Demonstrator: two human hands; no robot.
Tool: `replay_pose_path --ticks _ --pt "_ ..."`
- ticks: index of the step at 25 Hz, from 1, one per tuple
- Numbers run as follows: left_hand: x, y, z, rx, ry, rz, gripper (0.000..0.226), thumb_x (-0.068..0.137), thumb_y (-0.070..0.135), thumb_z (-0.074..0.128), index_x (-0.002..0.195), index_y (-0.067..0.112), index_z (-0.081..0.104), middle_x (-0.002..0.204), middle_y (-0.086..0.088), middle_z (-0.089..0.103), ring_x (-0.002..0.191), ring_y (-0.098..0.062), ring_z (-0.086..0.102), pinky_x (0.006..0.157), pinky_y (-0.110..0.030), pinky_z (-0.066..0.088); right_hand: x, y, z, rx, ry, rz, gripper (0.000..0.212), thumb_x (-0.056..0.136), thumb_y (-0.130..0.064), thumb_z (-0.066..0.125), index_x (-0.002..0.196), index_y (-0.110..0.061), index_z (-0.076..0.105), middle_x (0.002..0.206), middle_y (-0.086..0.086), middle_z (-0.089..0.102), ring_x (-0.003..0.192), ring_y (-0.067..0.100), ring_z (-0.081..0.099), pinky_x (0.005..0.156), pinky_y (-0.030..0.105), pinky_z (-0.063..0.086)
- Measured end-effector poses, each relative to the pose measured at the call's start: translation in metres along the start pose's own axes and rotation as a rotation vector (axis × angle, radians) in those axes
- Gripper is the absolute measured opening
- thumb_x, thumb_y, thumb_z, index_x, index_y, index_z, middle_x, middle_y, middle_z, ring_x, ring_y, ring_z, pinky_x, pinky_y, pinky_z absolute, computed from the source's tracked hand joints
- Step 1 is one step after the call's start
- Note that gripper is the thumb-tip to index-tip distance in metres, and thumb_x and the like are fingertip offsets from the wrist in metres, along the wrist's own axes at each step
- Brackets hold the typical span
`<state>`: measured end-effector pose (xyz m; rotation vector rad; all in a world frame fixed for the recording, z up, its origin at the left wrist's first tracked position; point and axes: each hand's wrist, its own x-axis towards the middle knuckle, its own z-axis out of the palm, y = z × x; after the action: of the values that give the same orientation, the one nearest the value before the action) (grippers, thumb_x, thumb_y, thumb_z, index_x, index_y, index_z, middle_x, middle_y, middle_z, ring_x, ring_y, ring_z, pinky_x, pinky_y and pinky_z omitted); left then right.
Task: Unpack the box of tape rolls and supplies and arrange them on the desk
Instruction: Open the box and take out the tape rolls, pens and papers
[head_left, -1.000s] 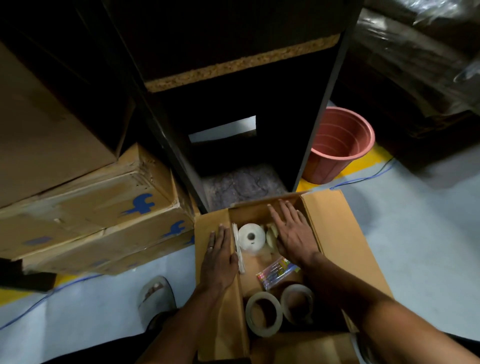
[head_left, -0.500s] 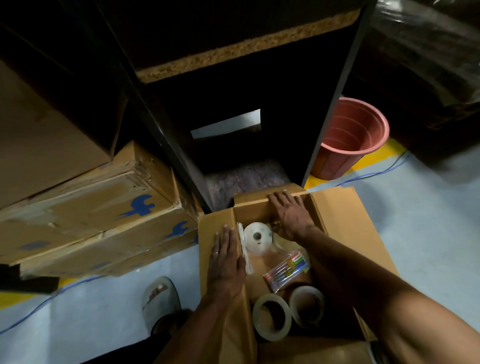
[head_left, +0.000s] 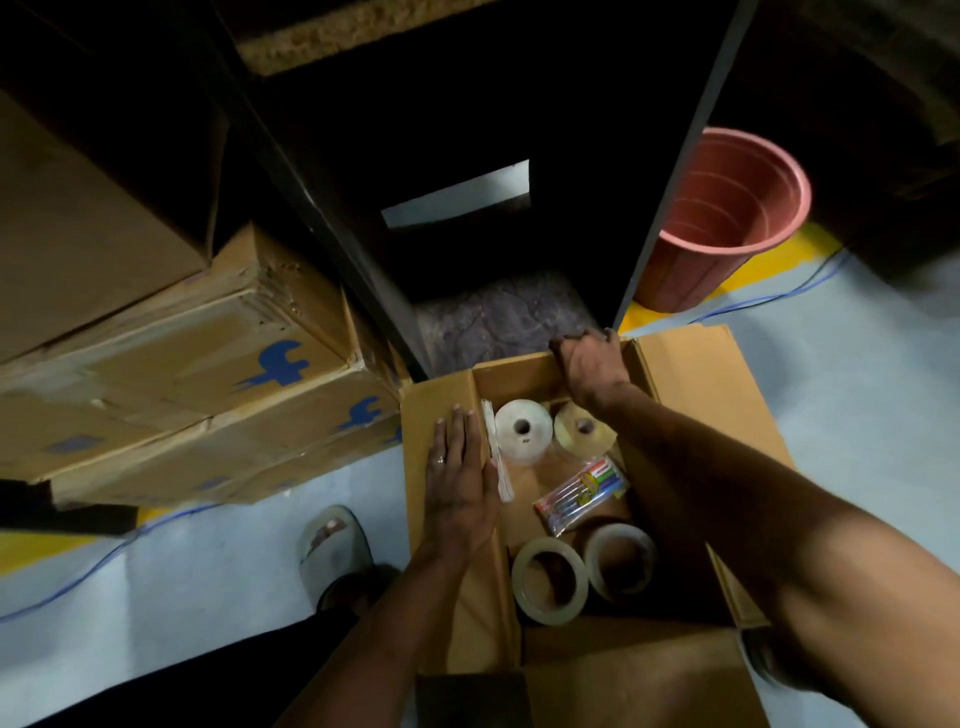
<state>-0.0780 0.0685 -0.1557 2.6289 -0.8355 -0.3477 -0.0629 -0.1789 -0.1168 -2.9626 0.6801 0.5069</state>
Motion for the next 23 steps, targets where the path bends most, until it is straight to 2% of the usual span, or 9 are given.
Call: replay_pose_path --ticks 2,4,6,8,10,14,19,22,23 --pt "-0.002 0.002 0.002 0.013 0.013 -0.015 0.064 0.1 0.035 0.034 0.158 0.018 0.012 0.167 -0.003 0.004 0.154 -0.027 0.003 0.121 -0.049 0.022 0.0 -0.001 0.0 0.054 -0.012 -0.005 0.04 0.088 -0.019 0.059 0.127 -0.022 0.051 0.131 0.006 0.058 0.129 0.029 0.046 0.117 0.053 0.021" --pt "-0.006 0.004 0.003 0.012 0.024 -0.031 0.063 0.1 0.034 0.033 0.158 0.014 0.017 0.166 -0.006 0.009 0.153 -0.029 0.008 0.12 -0.051 0.023 -0.006 -0.003 0.004 0.06 -0.046 -0.052 0.063 0.086 -0.031 0.066 0.141 -0.018 0.039 0.144 0.01 0.044 0.137 0.031 0.036 0.116 0.057 0.019" --pt "-0.011 0.01 0.003 0.013 0.036 -0.042 0.062 0.1 0.035 0.03 0.157 0.012 0.021 0.165 -0.009 0.015 0.152 -0.031 0.013 0.119 -0.053 0.025 -0.018 -0.001 0.009 0.09 0.006 -0.092 0.077 0.083 -0.035 0.068 0.147 -0.016 0.029 0.148 0.011 0.036 0.14 0.031 0.03 0.115 0.058 0.021" --pt "-0.013 0.016 -0.001 0.025 0.056 -0.044 0.062 0.098 0.035 0.03 0.155 0.011 0.026 0.162 -0.013 0.022 0.15 -0.033 0.02 0.117 -0.054 0.027 -0.034 0.006 0.011 0.137 0.127 -0.129 0.072 0.084 -0.032 0.063 0.146 -0.014 0.032 0.142 0.013 0.04 0.134 0.032 0.035 0.11 0.054 0.03" --pt "-0.018 0.02 -0.008 0.115 0.087 0.049 0.062 0.094 0.033 0.036 0.153 0.014 0.032 0.156 -0.015 0.032 0.144 -0.033 0.031 0.115 -0.053 0.028 -0.051 0.013 0.02 0.181 0.225 -0.172 0.057 0.085 -0.03 0.059 0.136 -0.013 0.042 0.128 0.014 0.048 0.119 0.033 0.046 0.095 0.046 0.041" --pt "-0.02 0.031 -0.008 0.302 -0.013 0.357 0.065 0.085 0.03 0.048 0.148 0.022 0.038 0.144 -0.006 0.043 0.13 -0.023 0.044 0.11 -0.044 0.032 -0.078 0.03 0.059 0.312 0.075 -0.137 0.038 0.08 -0.027 0.059 0.114 -0.011 0.056 0.108 0.012 0.053 0.098 0.034 0.056 0.076 0.04 0.052" --pt "0.012 0.051 0.013 0.199 -0.234 0.203 0.063 0.087 0.032 0.052 0.147 0.022 0.036 0.141 -0.001 0.047 0.124 -0.021 0.048 0.102 -0.036 0.043 -0.077 0.035 0.099 0.443 -0.107 -0.021 0.059 0.082 -0.03 0.069 0.135 -0.014 0.048 0.13 0.013 0.048 0.112 0.032 0.057 0.092 0.031 0.047" --pt "0.032 0.062 0.032 0.114 -0.298 0.087 0.065 0.088 0.032 0.055 0.148 0.021 0.034 0.151 -0.004 0.036 0.133 -0.025 0.043 0.103 -0.04 0.043 -0.065 0.028 0.118 0.525 -0.13 0.021 0.069 0.094 -0.03 0.059 0.15 -0.005 0.028 0.152 0.02 0.03 0.138 0.033 0.037 0.101 0.018 0.04" --pt "0.039 0.064 0.038 0.091 -0.308 0.045 0.07 0.088 0.032 0.057 0.15 0.019 0.03 0.151 -0.006 0.033 0.136 -0.027 0.039 0.106 -0.041 0.041 -0.061 0.025 0.123 0.532 -0.096 0.043 0.077 0.094 -0.034 0.059 0.153 -0.005 0.019 0.156 0.022 0.022 0.144 0.033 0.027 0.109 0.021 0.036"
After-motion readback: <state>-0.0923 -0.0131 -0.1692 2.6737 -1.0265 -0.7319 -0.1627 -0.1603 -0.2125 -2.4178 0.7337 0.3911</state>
